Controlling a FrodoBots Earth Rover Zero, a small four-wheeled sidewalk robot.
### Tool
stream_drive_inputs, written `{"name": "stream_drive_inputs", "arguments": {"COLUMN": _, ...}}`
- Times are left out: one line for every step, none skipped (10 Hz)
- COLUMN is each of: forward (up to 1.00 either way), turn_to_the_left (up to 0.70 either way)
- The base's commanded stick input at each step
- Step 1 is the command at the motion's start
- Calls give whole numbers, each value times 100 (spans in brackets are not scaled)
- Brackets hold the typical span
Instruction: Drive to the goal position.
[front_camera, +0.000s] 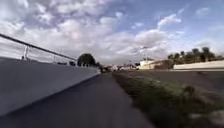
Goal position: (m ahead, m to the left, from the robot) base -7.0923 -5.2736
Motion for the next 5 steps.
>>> {"name": "stream_drive_inputs", "arguments": {"forward": 100, "turn_to_the_left": 0}}
{"name": "stream_drive_inputs", "arguments": {"forward": 100, "turn_to_the_left": 0}}
{"name": "stream_drive_inputs", "arguments": {"forward": 100, "turn_to_the_left": 0}}
{"name": "stream_drive_inputs", "arguments": {"forward": 100, "turn_to_the_left": 0}}
{"name": "stream_drive_inputs", "arguments": {"forward": 100, "turn_to_the_left": 0}}
